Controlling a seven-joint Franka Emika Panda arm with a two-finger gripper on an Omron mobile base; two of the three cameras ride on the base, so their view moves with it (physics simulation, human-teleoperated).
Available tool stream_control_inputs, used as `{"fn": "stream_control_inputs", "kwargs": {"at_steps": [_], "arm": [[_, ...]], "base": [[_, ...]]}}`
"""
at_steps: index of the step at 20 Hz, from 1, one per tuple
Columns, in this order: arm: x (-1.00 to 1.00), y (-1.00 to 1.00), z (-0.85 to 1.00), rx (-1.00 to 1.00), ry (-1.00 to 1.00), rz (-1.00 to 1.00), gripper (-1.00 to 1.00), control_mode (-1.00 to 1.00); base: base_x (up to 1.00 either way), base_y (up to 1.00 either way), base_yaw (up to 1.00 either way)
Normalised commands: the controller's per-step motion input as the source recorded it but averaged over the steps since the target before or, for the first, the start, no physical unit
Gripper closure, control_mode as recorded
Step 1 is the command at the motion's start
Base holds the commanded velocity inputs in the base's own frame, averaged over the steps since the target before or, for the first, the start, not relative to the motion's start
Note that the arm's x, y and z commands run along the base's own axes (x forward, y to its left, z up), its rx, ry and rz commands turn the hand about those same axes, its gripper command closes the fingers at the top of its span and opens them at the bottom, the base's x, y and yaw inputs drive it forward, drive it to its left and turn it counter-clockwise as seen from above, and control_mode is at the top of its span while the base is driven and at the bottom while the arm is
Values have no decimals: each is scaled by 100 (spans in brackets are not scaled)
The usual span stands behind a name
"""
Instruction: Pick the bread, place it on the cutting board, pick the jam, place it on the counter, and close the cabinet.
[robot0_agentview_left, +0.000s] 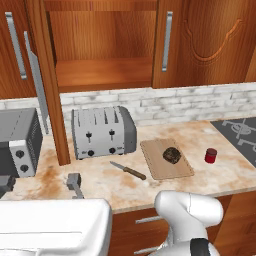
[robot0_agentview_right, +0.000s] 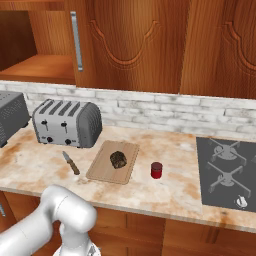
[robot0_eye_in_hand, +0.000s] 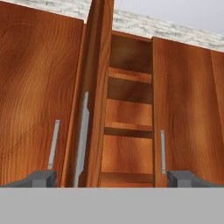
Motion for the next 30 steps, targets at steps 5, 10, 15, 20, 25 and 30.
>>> {"fn": "stream_control_inputs", "kwargs": {"at_steps": [5, 10, 15, 20, 25, 30], "arm": [[0, 0, 0, 0, -4, -11, -100, -100], [0, -3, 0, 0, -3, -10, -100, -100], [0, -7, 0, 0, -2, -10, -100, -100], [1, -7, 0, 0, -1, -11, -100, -100], [9, -11, 0, 0, -1, -9, -100, -100], [17, -9, 0, 0, 0, -7, -100, -100]], "base": [[0, 0, 0], [0, 0, 0], [0, 0, 0], [0, 0, 0], [0, 0, 0], [0, 0, 0]]}}
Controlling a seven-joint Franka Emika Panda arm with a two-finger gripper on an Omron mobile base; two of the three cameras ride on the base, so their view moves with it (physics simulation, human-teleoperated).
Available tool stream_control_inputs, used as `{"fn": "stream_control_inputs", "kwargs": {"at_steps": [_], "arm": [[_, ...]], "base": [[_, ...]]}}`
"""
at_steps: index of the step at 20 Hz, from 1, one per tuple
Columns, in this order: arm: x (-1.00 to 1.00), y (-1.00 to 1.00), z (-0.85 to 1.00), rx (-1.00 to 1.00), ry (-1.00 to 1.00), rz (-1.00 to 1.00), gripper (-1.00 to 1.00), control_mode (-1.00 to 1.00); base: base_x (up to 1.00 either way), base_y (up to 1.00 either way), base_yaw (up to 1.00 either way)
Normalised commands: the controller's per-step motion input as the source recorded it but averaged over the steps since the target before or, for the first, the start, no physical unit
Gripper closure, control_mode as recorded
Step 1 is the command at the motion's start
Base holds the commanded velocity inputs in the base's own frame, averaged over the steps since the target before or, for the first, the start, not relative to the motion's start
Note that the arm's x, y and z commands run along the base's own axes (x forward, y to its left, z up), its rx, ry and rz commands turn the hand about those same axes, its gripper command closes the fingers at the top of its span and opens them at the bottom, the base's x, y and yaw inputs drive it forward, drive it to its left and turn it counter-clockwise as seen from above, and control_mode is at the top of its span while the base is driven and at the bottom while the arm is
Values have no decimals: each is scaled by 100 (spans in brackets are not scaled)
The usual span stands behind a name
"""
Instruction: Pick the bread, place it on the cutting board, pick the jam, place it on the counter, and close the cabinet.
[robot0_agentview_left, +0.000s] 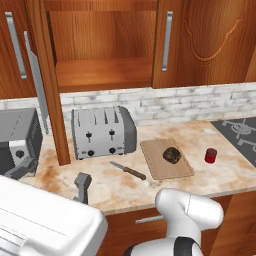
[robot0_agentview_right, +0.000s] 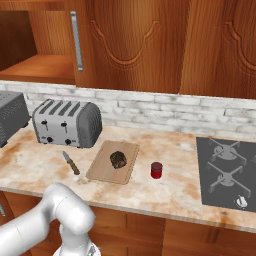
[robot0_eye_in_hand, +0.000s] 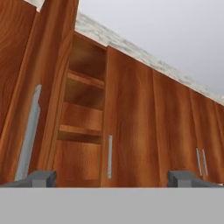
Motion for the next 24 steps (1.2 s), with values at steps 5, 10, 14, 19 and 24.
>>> {"fn": "stream_control_inputs", "kwargs": {"at_steps": [5, 10, 14, 19, 24], "arm": [[18, -4, 0, 0, 0, -7, -100, -100], [21, 0, 0, 0, 0, -7, -100, -100], [22, 0, 0, 0, 0, -7, -100, -100], [19, -2, 0, 0, -2, -7, -100, -100], [16, 0, 0, 0, -4, -8, -100, -100]], "base": [[0, 0, 0], [0, 0, 0], [0, 0, 0], [0, 0, 0], [0, 0, 0]]}}
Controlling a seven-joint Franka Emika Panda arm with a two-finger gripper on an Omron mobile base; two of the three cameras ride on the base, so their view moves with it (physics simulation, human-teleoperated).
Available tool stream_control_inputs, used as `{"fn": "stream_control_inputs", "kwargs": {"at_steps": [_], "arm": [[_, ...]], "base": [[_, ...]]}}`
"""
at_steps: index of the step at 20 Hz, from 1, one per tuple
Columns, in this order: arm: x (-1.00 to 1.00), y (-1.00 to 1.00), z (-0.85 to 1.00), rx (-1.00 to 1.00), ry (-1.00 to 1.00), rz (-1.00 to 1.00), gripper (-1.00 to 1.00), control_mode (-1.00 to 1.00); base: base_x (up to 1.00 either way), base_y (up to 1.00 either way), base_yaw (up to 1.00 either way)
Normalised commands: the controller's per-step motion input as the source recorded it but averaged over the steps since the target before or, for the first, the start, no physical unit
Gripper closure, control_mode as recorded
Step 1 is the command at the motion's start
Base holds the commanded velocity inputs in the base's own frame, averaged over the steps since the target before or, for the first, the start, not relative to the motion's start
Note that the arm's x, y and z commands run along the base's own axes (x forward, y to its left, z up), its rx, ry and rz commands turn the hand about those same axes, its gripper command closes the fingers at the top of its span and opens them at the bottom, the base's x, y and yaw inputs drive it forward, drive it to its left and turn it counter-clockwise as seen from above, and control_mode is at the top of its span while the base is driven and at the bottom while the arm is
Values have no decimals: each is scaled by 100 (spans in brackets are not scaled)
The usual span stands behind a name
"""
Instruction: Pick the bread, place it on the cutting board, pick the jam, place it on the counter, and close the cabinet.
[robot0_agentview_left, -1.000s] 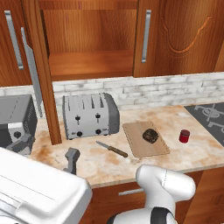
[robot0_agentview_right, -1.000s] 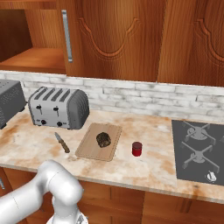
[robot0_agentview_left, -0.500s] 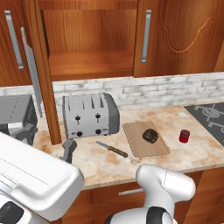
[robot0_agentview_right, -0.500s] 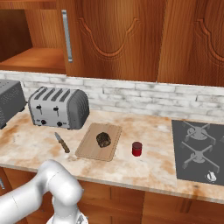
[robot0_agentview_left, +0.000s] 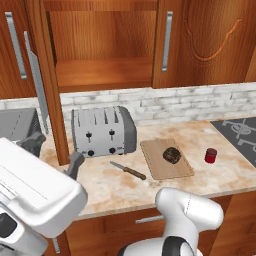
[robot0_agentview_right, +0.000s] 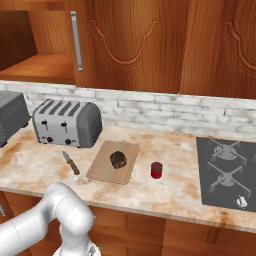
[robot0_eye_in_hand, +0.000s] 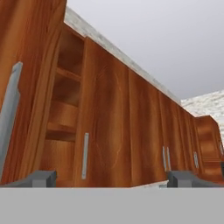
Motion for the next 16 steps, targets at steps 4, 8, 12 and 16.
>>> {"fn": "stream_control_inputs", "kwargs": {"at_steps": [4, 8, 12, 16], "arm": [[15, 0, 0, 0, -5, -8, -100, -100], [13, -2, 0, 0, -4, -6, -100, -100], [15, -5, 0, 0, -3, -4, -100, -100], [15, -6, 0, 0, -2, -4, -100, -100]], "base": [[0, 0, 0], [0, 0, 0], [0, 0, 0], [0, 0, 0]]}}
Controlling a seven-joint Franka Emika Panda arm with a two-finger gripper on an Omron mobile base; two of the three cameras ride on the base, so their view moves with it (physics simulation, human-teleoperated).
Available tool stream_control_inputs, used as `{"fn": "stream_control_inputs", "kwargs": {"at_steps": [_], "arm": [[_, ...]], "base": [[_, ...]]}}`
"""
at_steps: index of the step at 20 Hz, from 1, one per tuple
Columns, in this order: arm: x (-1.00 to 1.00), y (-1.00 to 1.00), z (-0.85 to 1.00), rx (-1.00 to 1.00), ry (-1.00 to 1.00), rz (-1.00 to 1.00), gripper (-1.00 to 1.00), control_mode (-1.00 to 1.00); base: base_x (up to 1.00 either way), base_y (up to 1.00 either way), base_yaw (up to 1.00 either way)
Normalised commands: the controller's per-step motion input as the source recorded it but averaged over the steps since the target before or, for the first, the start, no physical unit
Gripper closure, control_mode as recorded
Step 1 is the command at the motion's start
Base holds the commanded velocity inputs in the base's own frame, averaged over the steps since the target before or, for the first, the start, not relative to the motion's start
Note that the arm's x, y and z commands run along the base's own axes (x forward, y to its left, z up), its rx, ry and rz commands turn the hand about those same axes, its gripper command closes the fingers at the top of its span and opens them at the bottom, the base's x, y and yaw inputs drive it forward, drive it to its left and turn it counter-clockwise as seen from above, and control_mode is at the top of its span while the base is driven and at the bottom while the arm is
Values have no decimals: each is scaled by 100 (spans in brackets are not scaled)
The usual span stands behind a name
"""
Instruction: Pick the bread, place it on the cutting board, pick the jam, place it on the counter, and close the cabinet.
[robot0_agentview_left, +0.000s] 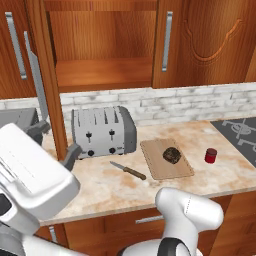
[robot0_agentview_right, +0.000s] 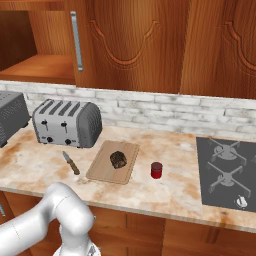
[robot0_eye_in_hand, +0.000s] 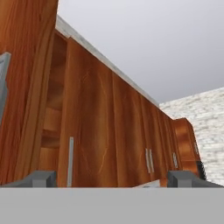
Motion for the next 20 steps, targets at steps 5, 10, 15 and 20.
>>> {"fn": "stream_control_inputs", "kwargs": {"at_steps": [5, 10, 15, 20], "arm": [[21, -10, 0, 0, -1, -2, -100, -100], [23, -9, -3, 0, 0, 0, -100, -100], [19, -5, -7, 0, 0, 0, -100, -100], [10, -1, -9, 0, 0, 0, -100, -100]], "base": [[0, 0, 0], [0, 0, 0], [0, 0, 0], [0, 0, 0]]}}
